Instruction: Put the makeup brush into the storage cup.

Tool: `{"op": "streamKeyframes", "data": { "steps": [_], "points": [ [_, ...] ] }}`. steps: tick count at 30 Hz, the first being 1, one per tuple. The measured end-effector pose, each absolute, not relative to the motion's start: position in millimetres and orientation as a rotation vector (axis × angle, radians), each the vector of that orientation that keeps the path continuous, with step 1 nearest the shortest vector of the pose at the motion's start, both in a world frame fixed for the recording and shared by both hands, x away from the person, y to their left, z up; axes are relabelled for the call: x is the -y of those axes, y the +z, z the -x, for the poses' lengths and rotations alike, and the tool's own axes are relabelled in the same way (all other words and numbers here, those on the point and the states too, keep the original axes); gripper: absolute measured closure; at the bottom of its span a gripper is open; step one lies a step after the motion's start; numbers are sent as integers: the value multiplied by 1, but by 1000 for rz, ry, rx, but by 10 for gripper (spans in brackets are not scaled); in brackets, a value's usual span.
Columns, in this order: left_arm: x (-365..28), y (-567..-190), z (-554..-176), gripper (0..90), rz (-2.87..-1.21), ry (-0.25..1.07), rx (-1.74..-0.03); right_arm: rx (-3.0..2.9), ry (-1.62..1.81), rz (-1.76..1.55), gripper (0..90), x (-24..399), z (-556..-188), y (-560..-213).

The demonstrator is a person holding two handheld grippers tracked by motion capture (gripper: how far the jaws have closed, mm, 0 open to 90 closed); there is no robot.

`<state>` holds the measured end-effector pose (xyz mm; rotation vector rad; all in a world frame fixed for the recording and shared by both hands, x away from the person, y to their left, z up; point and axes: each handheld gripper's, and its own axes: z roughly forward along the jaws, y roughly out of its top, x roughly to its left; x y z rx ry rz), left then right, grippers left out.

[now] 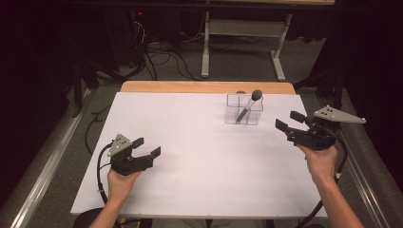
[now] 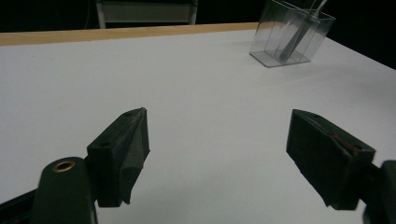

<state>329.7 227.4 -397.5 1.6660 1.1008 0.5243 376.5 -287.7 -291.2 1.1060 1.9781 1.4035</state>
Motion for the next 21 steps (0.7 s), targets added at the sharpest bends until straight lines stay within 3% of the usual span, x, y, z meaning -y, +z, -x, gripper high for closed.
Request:
{"op": "streamKeyframes", "data": {
  "steps": [21],
  "points": [
    [-227,-397,-329,216,-1666,521,-1098,-1955,1455,-1116,322,296,-360,-307]
  ]
}}
